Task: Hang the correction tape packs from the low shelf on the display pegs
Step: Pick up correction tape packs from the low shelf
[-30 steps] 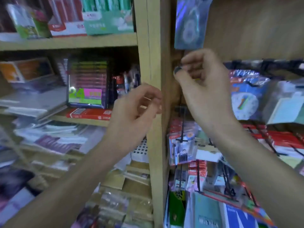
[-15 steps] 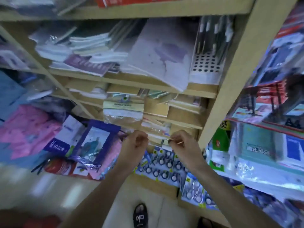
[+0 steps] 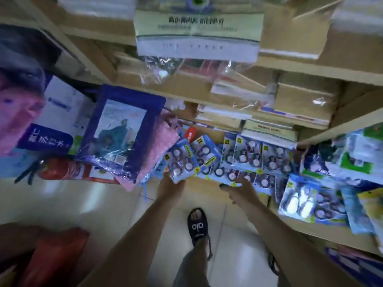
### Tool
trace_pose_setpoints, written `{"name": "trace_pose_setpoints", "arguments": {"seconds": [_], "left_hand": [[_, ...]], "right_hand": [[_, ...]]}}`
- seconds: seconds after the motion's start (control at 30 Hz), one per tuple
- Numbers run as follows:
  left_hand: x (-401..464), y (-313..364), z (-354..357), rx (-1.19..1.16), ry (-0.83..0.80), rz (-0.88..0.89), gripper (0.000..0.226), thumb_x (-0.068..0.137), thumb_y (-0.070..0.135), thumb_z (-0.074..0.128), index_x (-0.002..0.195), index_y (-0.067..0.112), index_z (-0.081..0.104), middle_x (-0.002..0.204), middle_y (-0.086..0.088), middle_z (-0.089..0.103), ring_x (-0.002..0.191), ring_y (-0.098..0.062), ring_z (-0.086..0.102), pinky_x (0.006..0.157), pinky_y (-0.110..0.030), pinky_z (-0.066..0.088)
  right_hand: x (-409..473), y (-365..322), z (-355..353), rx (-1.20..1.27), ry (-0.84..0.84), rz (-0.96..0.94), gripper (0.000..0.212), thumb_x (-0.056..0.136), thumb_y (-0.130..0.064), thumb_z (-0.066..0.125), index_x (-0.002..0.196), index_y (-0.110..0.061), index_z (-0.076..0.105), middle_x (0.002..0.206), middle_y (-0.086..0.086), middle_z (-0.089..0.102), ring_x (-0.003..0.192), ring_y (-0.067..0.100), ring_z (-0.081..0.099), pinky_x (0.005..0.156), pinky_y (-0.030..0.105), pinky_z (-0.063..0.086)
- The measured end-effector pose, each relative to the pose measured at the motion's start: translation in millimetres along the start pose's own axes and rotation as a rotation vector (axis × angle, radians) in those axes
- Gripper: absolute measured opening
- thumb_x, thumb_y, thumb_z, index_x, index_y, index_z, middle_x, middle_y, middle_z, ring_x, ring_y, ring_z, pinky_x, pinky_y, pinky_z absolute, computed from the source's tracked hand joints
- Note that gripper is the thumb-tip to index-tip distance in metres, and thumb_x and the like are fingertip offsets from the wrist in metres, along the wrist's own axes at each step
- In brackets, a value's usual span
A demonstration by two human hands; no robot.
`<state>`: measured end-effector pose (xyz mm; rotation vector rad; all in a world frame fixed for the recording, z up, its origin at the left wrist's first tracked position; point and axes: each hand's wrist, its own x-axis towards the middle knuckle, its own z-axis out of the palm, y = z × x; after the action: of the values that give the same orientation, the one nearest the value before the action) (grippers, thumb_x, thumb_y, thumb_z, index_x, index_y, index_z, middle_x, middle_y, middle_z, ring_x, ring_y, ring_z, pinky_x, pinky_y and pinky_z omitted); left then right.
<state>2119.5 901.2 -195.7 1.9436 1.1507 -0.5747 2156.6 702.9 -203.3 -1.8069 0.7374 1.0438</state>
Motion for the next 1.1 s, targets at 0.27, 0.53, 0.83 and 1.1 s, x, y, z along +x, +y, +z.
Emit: {"name": "trace_pose_setpoints", "arguments": {"seconds": [0.27,0.53,0.83,1.1], "left_hand": [[115,-39,53,-0.145,-0.033,-0.271,0.094,0.093,0.045,0.074,0.157,0.0,0.023,0.157,-0.025,0.04,0.141,-0.04,0.047,0.107,-0.038,0.043],[172,-51,78,-0.189,0.118,-0.25,0.113,0.082,0.044,0.086,0.158,-0.004,0.017,0.157,-0.026,0.034,0.144,-0.041,0.041,0.112,-0.047,0.042],[187,-53,90,-0.2,0.045,-0.182,0.102,0.074,0.036,0.093,0.143,-0.004,0.029,0.145,-0.025,0.043,0.131,-0.039,0.052,0.092,-0.042,0.049],[167,-38,102,-0.179,-0.094,0.056,0.099,0.049,0.039,0.088,0.129,0.01,0.037,0.12,-0.019,0.067,0.103,-0.038,0.069,0.085,-0.051,0.059]], "right_hand": [[95,34,61,0.47,0.023,0.269,0.063,0.085,-0.035,0.082,0.136,-0.008,0.057,0.126,0.011,0.058,0.115,0.032,0.061,0.09,0.046,0.054],[150,41,100,0.722,0.034,0.307,0.054,0.093,-0.037,0.073,0.138,-0.011,0.058,0.145,0.009,0.054,0.129,0.026,0.052,0.109,0.041,0.042],[180,33,120,0.892,0.061,0.348,0.049,0.074,-0.042,0.088,0.108,-0.014,0.066,0.082,0.0,0.05,0.069,0.017,0.048,0.07,0.03,0.043],[180,23,129,1.164,0.002,0.281,0.045,0.084,-0.012,0.079,0.127,-0.002,0.068,0.118,0.018,0.074,0.087,0.023,0.07,0.074,0.031,0.058]]}}
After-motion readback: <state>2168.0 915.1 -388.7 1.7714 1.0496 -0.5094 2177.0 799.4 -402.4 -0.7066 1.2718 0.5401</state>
